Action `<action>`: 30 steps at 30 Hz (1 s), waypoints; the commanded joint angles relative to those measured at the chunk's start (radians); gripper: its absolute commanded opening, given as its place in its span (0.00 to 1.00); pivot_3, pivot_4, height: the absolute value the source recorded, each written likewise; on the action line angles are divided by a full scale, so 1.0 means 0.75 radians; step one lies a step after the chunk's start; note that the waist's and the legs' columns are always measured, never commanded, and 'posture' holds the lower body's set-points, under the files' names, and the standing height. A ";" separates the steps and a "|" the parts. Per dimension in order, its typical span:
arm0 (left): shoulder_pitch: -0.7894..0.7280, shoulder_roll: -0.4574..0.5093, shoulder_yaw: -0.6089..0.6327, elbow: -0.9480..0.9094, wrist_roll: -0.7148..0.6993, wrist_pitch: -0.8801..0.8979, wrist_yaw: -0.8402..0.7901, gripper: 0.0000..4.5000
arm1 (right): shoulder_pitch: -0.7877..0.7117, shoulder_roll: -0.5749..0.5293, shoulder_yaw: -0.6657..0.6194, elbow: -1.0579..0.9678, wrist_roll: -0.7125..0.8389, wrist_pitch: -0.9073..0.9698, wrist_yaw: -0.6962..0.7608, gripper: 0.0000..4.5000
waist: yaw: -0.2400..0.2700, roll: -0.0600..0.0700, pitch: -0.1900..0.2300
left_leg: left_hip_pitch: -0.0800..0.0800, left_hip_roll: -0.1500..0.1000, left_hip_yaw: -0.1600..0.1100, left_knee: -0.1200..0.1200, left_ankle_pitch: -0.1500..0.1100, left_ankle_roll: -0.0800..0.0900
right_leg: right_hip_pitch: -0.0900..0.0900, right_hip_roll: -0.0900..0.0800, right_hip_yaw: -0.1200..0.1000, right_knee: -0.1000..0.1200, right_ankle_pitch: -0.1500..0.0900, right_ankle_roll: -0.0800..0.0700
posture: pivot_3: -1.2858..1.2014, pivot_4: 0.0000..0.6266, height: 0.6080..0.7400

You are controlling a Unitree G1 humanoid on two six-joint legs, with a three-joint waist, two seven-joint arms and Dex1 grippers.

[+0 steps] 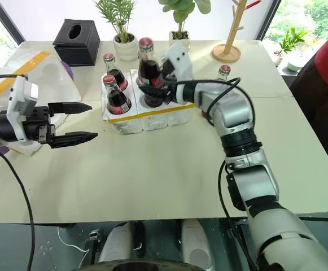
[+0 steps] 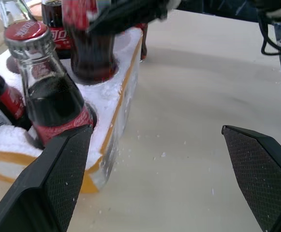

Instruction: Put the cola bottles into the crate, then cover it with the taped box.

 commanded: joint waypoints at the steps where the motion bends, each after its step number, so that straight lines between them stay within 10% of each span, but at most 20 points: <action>1: -0.011 0.006 0.024 -0.034 -0.017 -0.013 0.012 1.00 | -0.019 0.050 -0.039 -0.012 0.014 -0.050 -0.001 0.62 | 0.002 0.000 0.000 | 0.000 0.000 0.000 0.000 0.000 0.000 | 0.000 0.000 0.000 0.000 0.000 0.000 | 0.52 0.24 1.00; 6: -0.032 -0.008 0.012 -0.030 -0.019 -0.015 0.033 1.00 | 0.000 0.103 -0.017 0.200 -0.092 -0.130 -0.066 0.62 | -0.001 0.000 0.000 | 0.001 0.000 0.000 0.001 0.000 -0.001 | 0.001 0.000 0.000 0.001 0.000 0.000 | 0.52 0.24 1.00; 10: -0.066 -0.043 0.002 -0.051 -0.050 0.010 0.059 1.00 | -0.002 0.112 -0.015 0.290 -0.160 -0.183 -0.099 0.99 | 0.000 -0.001 0.000 | 0.009 0.000 0.000 0.001 0.001 -0.001 | 0.008 0.000 0.000 0.002 0.000 0.000 | 0.52 0.24 1.00; 23: -0.171 -0.176 -0.119 -0.099 -0.109 0.047 0.106 1.00 | 0.362 -0.407 -0.464 -0.856 0.266 0.640 -0.085 0.99 | 0.019 -0.001 0.000 | 0.009 -0.003 -0.002 0.001 0.000 -0.001 | 0.011 -0.003 -0.001 -0.001 0.001 0.002 | 0.52 0.24 1.00; 30: -0.246 -0.242 -0.183 -0.057 -0.080 0.023 0.108 1.00 | 0.566 -0.455 -0.656 -0.904 0.214 0.700 -0.315 0.99 | 0.006 0.000 -0.001 | 0.013 -0.003 -0.003 0.000 0.000 -0.001 | 0.014 0.000 0.002 -0.001 0.000 0.001 | 0.52 0.24 1.00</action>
